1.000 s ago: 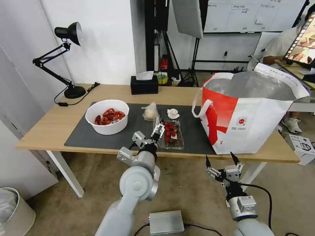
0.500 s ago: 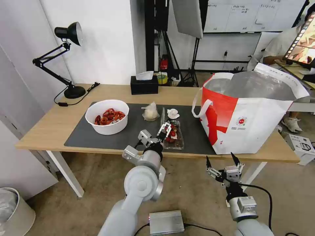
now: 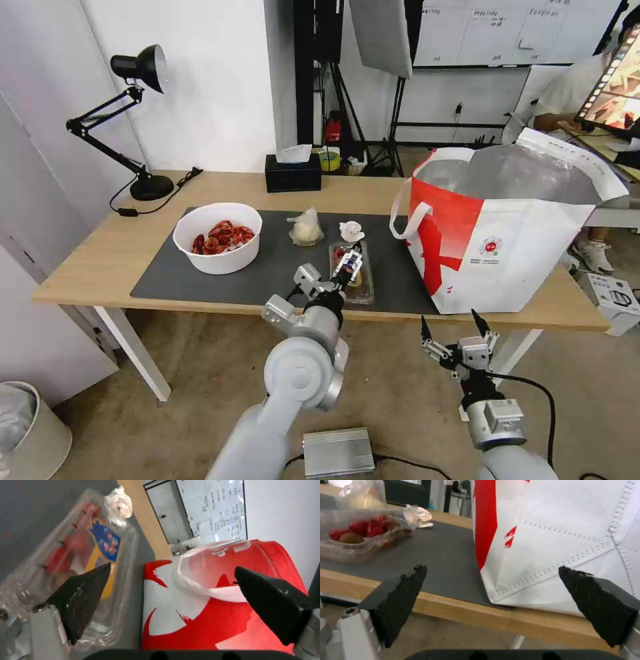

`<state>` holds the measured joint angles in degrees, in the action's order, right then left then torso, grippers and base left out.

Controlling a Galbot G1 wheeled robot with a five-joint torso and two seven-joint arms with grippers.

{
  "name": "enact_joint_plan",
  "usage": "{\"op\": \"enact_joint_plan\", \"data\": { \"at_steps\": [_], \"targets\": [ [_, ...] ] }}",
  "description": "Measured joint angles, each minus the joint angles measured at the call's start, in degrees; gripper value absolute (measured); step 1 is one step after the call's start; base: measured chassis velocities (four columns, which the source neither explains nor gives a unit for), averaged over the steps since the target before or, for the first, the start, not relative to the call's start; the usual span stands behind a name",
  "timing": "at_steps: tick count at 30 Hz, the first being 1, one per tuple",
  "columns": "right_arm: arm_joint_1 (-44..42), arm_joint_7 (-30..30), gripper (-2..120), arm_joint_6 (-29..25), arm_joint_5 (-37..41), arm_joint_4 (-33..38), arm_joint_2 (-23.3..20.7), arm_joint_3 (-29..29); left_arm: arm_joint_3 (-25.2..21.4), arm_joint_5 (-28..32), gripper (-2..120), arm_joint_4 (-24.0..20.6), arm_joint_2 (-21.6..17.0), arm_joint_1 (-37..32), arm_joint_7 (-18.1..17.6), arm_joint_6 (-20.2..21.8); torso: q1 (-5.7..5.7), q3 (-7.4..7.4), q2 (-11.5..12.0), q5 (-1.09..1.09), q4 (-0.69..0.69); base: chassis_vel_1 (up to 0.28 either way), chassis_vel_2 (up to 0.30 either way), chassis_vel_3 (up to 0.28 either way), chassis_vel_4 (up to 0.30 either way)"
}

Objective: Pick up the trash from the table and place it into the takeout bag.

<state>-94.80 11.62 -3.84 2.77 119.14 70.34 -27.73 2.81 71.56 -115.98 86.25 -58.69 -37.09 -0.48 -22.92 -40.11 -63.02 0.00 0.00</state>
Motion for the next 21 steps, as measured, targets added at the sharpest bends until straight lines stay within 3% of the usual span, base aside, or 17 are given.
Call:
{"op": "enact_joint_plan", "data": {
  "at_steps": [8, 11, 15, 21],
  "targets": [
    [-0.12, 0.13, 100, 0.0, 0.02, 0.05, 0.16, -0.01, 1.28, -2.39, 100, 0.89, -0.73, 0.61, 0.07, 1.5, 0.0, 0.0, 0.0, 0.0, 0.0, 0.0, 0.0, 0.0, 0.0],
    [-0.23, 0.15, 100, 0.0, 0.02, 0.17, 0.06, -0.01, 2.3, -2.01, 87, 0.98, -2.69, 1.47, 1.54, 1.42, 0.0, 0.0, 0.0, -0.01, 0.01, 0.0, 0.0, 0.0, 0.0],
    [-0.28, 0.16, 100, -0.01, 0.02, 0.29, -0.08, -0.09, 3.47, -2.83, 79, 1.21, -4.8, 2.4, 2.97, 1.4, 0.0, 0.0, 0.0, 0.0, 0.0, 0.0, 0.0, 0.0, 0.0],
    [-0.37, 0.22, 100, 0.0, 0.12, 0.54, -0.42, -0.22, 5.15, -5.46, 54, 2.3, -10.93, 5.51, 4.77, 3.97, 0.0, 0.0, 0.0, -0.01, 0.01, 0.0, 0.0, 0.0, 0.0]
  ]
}}
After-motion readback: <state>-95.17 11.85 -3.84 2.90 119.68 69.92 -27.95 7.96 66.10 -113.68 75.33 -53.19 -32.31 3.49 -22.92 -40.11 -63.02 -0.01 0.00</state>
